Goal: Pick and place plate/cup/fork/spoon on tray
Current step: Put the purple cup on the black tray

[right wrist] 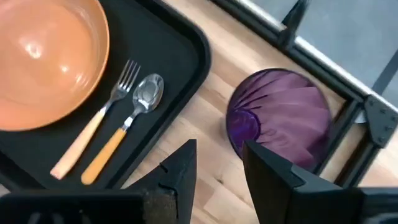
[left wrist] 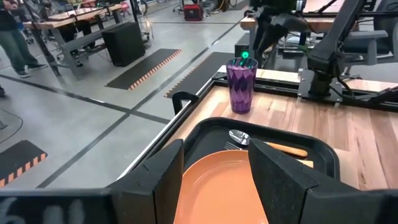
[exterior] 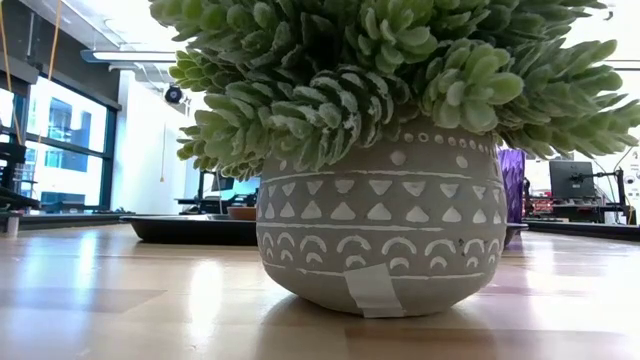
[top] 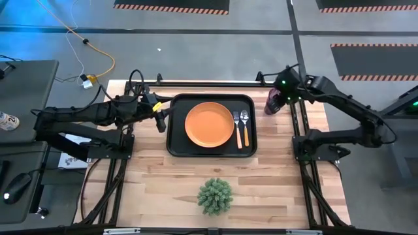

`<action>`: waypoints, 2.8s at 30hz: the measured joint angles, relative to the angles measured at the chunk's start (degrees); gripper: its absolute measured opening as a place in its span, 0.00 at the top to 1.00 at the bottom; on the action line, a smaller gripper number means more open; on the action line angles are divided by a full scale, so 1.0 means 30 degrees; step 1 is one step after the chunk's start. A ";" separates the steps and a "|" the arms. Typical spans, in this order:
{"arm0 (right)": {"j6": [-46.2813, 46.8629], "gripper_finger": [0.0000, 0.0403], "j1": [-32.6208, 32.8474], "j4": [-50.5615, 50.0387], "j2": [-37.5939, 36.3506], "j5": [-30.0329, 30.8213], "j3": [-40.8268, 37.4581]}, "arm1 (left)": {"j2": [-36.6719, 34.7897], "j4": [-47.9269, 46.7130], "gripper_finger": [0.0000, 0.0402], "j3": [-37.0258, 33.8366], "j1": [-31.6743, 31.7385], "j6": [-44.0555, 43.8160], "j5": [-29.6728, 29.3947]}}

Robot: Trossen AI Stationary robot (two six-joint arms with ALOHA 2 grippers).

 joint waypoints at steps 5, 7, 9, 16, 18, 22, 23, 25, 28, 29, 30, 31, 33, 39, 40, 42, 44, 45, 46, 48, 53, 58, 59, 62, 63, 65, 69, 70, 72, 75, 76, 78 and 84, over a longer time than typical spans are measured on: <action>-0.0774 0.70 -0.0388 -0.0129 0.1157 -0.0189 0.0000 | 0.0000 0.0000 0.58 0.0000 0.0001 0.0000 0.0000; -0.0876 0.70 -0.0447 -0.0299 0.1660 -0.0171 0.0000 | 0.0000 -0.0003 0.58 0.0000 0.0000 0.0000 0.0000; -0.0888 0.70 -0.0447 -0.0394 0.2160 -0.0164 0.0000 | 0.0000 -0.0007 0.58 0.0000 0.0000 -0.0006 0.0000; -0.0894 0.70 -0.0440 -0.0435 0.3569 0.0343 0.0000 | 0.0000 -0.0012 0.58 0.0000 0.0005 -0.0007 0.0000; -0.0898 0.70 -0.0440 -0.0455 0.3935 0.0506 0.0000 | 0.0000 -0.0007 0.58 0.0000 0.0000 -0.0007 0.0000; -0.0895 0.70 -0.0527 -0.0949 0.4716 0.0838 0.0000 | 0.0000 -0.0015 0.58 0.0000 0.0000 -0.0007 0.0000; -0.0891 0.70 -0.0527 -0.1062 0.4916 0.0845 -0.0003 | 0.0000 -0.0008 0.58 0.0000 0.0007 -0.0007 0.0000; -0.0891 0.70 -0.0527 -0.1071 0.5286 0.0845 -0.0007 | 0.0000 -0.0012 0.58 0.0000 0.0000 -0.0015 0.0000; -0.0891 0.71 -0.0527 -0.1098 0.5717 0.0842 -0.0007 | 0.0000 -0.0009 0.58 0.0000 0.0005 -0.0026 0.0000; -0.0898 0.73 -0.0527 -0.1138 0.5842 0.0838 -0.0007 | 0.0000 -0.0008 0.58 0.0000 0.0000 -0.0069 0.0000; -0.0898 0.75 -0.0527 -0.1199 0.5946 0.0838 -0.0007 | 0.0000 -0.0015 0.58 0.0000 0.0000 -0.0169 0.0000; -0.0898 0.78 -0.0527 -0.1255 0.6011 0.0838 -0.0007 | 0.0000 -0.0015 0.58 0.0000 0.0000 -0.0197 0.0000; -0.0898 0.86 -0.0527 -0.1384 0.6071 0.0849 -0.0009 | 0.0000 -0.0015 0.58 0.0000 0.0000 -0.0189 0.0000; -0.0837 0.97 -0.0513 -0.1417 0.5793 0.0985 -0.0022 | 0.0000 -0.0015 0.58 0.0000 0.0007 -0.0197 0.0000; -0.0813 0.97 -0.0491 -0.1456 0.5715 0.0979 -0.0022 | 0.0000 -0.0015 0.58 0.0000 0.0007 -0.0211 0.0000; -0.0803 0.99 -0.0308 -0.1591 0.5523 0.1012 -0.0022 | 0.0000 -0.0015 0.58 0.0000 0.0000 -0.0433 0.0000; -0.0722 0.99 -0.0050 -0.1721 0.5242 0.1002 -0.0022 | 0.0004 -0.0015 0.58 0.0000 0.0003 -0.0510 0.0000; -0.0477 0.99 0.0154 -0.1821 0.5115 0.0984 -0.0022 | 0.0000 -0.0015 0.58 0.0000 0.0000 -0.0510 0.0000; -0.0296 0.99 0.0359 -0.1894 0.5004 0.0984 -0.0022 | 0.0007 -0.0015 0.58 0.0000 0.0007 -0.0528 0.0000; 0.0015 0.99 0.0866 -0.1978 0.4728 0.0993 -0.0022 | 0.0007 -0.0022 0.58 0.0000 0.0000 -0.0745 0.0000; 0.1308 1.00 0.2488 -0.2184 0.3916 0.1152 -0.0013 | 0.0007 -0.0022 0.58 0.0000 0.0006 -0.1410 0.0000; 0.3049 1.00 0.4302 -0.3068 0.3159 0.1689 -0.0003 | 0.0007 -0.0029 0.58 0.0000 0.0000 -0.2211 0.0000; 0.3364 1.00 0.4679 -0.3270 0.3026 0.1780 0.0003 | 0.0007 -0.0036 0.58 0.0000 0.0001 -0.2355 0.0000; 0.4437 1.00 0.5883 -0.4121 0.2938 0.1852 0.0577 | 0.0007 -0.0094 0.58 0.0000 0.0007 -0.2751 0.0000; 0.4827 1.00 0.6320 -0.4324 0.2925 0.1874 0.0920 | 0.0007 -0.0109 0.58 0.0000 0.0007 -0.2913 0.0005; 0.5307 1.00 0.7256 -0.4506 0.2916 0.2304 0.1699 | 0.0007 -0.0125 0.58 0.0000 0.0007 -0.3255 0.0007; 0.6185 1.00 0.8780 -0.4441 0.2916 0.2527 0.3657 | 0.0007 -0.0164 0.58 0.0000 0.0001 -0.4260 0.0007; 0.6295 1.00 0.9118 -0.4428 0.2918 0.2521 0.4126 | 0.0007 -0.0168 0.58 0.0000 0.0003 -0.4586 0.0007; 0.6337 1.00 0.9733 -0.4449 0.3074 0.2527 0.5063 | 0.0007 -0.0168 0.58 0.0000 0.0005 -0.5101 0.0007; 0.6265 1.00 1.0504 -0.4385 0.3631 0.2518 0.6326 | 0.0007 -0.0168 0.58 0.0000 0.0007 -0.5838 0.0505; 0.6075 1.00 1.0772 -0.4278 0.3920 0.2523 0.6749 | 0.0007 -0.0168 0.58 0.0000 0.0007 -0.5916 0.1013; 0.5545 1.00 1.1270 -0.4028 0.4606 0.2536 0.7559 | 0.0007 -0.0168 0.58 0.0000 0.0007 -0.5793 0.2197; 0.3541 1.00 1.2309 -0.3992 0.7272 0.2483 1.0214 | 0.0007 -0.0168 0.58 -0.0007 -0.0051 -0.5764 0.5597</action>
